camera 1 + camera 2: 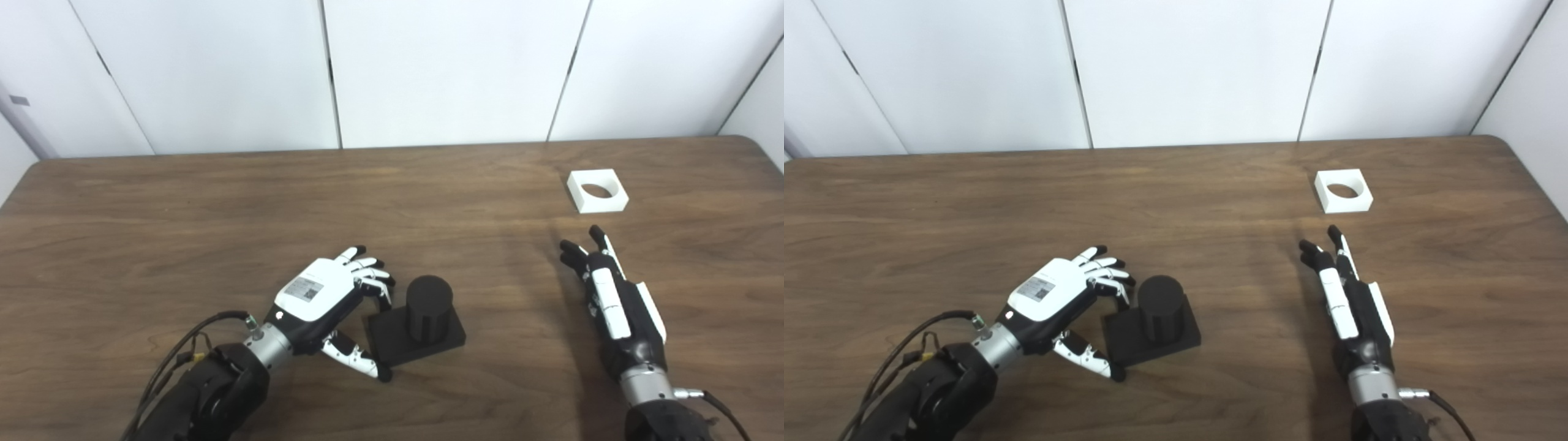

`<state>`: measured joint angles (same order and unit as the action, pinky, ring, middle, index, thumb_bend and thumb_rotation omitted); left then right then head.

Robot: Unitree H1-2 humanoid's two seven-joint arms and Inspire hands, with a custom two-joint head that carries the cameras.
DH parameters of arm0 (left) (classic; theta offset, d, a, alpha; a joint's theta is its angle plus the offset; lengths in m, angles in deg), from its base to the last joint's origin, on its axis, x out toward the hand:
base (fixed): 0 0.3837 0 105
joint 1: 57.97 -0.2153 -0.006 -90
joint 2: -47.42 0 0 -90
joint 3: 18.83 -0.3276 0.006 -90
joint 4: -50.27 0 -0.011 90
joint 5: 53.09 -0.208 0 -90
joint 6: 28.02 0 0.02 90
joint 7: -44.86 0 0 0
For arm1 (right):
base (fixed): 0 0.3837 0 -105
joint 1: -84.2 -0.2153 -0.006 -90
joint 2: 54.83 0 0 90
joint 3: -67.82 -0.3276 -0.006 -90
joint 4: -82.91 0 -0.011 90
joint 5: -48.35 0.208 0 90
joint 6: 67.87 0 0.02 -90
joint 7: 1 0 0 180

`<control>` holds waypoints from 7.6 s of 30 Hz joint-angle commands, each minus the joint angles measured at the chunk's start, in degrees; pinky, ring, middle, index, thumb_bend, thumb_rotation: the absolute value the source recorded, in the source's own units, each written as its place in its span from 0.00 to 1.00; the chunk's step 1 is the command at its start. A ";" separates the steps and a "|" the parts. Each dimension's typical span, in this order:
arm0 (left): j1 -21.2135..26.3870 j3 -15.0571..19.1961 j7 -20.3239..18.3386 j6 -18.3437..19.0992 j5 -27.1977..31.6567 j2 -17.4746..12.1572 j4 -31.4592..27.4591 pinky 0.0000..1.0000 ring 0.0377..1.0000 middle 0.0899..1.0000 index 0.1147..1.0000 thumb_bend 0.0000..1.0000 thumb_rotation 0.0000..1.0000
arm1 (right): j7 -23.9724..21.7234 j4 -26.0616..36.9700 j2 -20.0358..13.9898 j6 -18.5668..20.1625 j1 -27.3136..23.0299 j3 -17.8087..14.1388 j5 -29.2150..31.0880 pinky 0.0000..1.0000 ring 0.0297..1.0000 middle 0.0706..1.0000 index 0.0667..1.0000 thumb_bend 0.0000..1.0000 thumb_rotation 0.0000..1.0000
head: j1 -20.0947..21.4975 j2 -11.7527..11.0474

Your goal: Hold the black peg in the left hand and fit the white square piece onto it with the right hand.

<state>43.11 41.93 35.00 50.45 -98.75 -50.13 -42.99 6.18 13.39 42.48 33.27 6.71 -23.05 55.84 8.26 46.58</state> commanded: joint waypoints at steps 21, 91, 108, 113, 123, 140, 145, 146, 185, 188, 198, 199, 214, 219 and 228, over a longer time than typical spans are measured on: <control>2.21 -3.14 3.05 -8.41 -4.98 -1.50 6.86 0.92 0.83 0.75 0.42 0.52 0.05 | 0.10 2.35 3.60 -0.25 0.06 0.17 0.00 1.00 0.87 0.85 1.00 0.64 0.87 | 0.09 0.36; -6.23 5.72 -17.23 17.80 -18.52 6.60 -20.32 0.92 0.86 0.82 0.71 0.99 0.77 | 0.41 1.88 3.49 -0.29 -1.03 -0.23 0.61 1.00 0.85 0.83 1.00 0.63 0.84 | -1.09 1.24; -12.11 9.33 -9.50 16.65 -20.60 13.05 -24.57 0.87 0.83 0.80 0.73 0.98 0.72 | 0.13 1.45 3.01 -0.40 -1.31 -0.44 0.21 1.00 0.84 0.83 1.00 0.62 0.85 | -1.28 1.29; -14.87 8.63 -8.15 16.60 -22.46 14.59 -25.34 0.89 0.82 0.79 0.72 0.99 0.70 | 0.22 1.46 3.08 -0.43 -1.31 -0.48 0.14 1.00 0.83 0.83 1.00 0.61 0.85 | -1.28 1.29; -18.05 8.13 -10.15 17.14 -25.60 17.62 -27.91 0.90 0.83 0.79 0.71 0.99 0.71 | 0.19 1.46 2.99 0.04 -1.27 -0.51 0.20 1.00 0.83 0.82 0.99 0.63 0.85 | -1.45 1.45; -18.18 7.92 -4.89 17.94 -29.51 18.89 -21.92 0.92 0.84 0.79 0.70 0.96 0.72 | 0.25 1.72 3.01 0.65 -1.58 -0.41 0.12 1.00 0.83 0.82 0.99 0.63 0.85 | -1.51 1.73; -17.39 8.29 -5.12 18.52 -29.24 18.83 -20.87 0.93 0.84 0.80 0.71 0.95 0.69 | 0.25 1.91 2.91 0.93 -1.65 -0.35 0.04 1.00 0.83 0.82 0.99 0.61 0.86 | -1.55 1.71; -17.23 8.36 -5.09 18.55 -29.16 18.77 -20.62 0.93 0.84 0.80 0.71 0.95 0.69 | 0.21 1.94 2.95 0.97 -1.65 -0.40 0.25 1.00 0.83 0.82 0.99 0.61 0.86 | -1.55 1.71; -16.33 4.67 -1.05 17.93 -29.92 19.32 -16.82 0.93 0.84 0.79 0.68 0.93 0.64 | 0.46 2.70 3.29 2.67 -1.97 -0.61 0.65 1.00 0.82 0.80 0.98 0.61 0.85 | -1.24 2.50; -16.02 4.75 -1.55 18.14 -30.17 19.07 -16.55 0.93 0.85 0.79 0.67 0.89 0.62 | 0.50 2.74 3.45 2.44 -1.89 -0.56 0.75 1.00 0.83 0.80 0.98 0.60 0.84 | -1.29 2.51; -14.59 5.49 -1.47 18.15 -29.93 17.83 -14.69 0.92 0.86 0.80 0.58 0.80 0.38 | 0.51 2.60 3.59 1.99 -1.85 -0.53 0.86 1.00 0.82 0.80 0.98 0.59 0.84 | -1.30 2.48; -14.48 5.49 -1.26 18.16 -30.08 17.75 -14.38 0.92 0.85 0.80 0.56 0.80 0.36 | 0.53 2.54 3.64 1.84 -1.86 -0.55 0.91 1.00 0.82 0.80 0.98 0.59 0.83 | -1.35 2.47; -11.07 6.73 1.21 16.64 -25.03 14.71 -9.67 0.93 0.85 0.79 0.42 0.52 0.06 | 0.61 2.57 3.39 2.30 -2.02 -0.46 0.83 1.00 0.82 0.81 0.98 0.60 0.85 | -1.17 2.48; -9.35 7.67 2.49 16.43 -22.83 13.42 -7.54 0.91 0.84 0.76 0.42 0.52 0.05 | 0.70 2.59 3.28 2.60 -2.02 -0.62 0.89 1.00 0.83 0.80 0.98 0.60 0.85 | -1.28 2.46; -8.15 8.75 4.61 16.75 -20.57 12.36 -5.02 0.88 0.82 0.75 0.42 0.52 0.05 | 0.31 2.36 3.16 2.27 -2.08 -0.75 1.69 1.00 0.83 0.81 0.99 0.61 0.85 | -1.24 2.40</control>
<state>33.67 49.34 39.13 65.79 -117.84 -35.81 -49.28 6.59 14.63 42.55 35.83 6.17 -23.09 56.92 6.94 48.96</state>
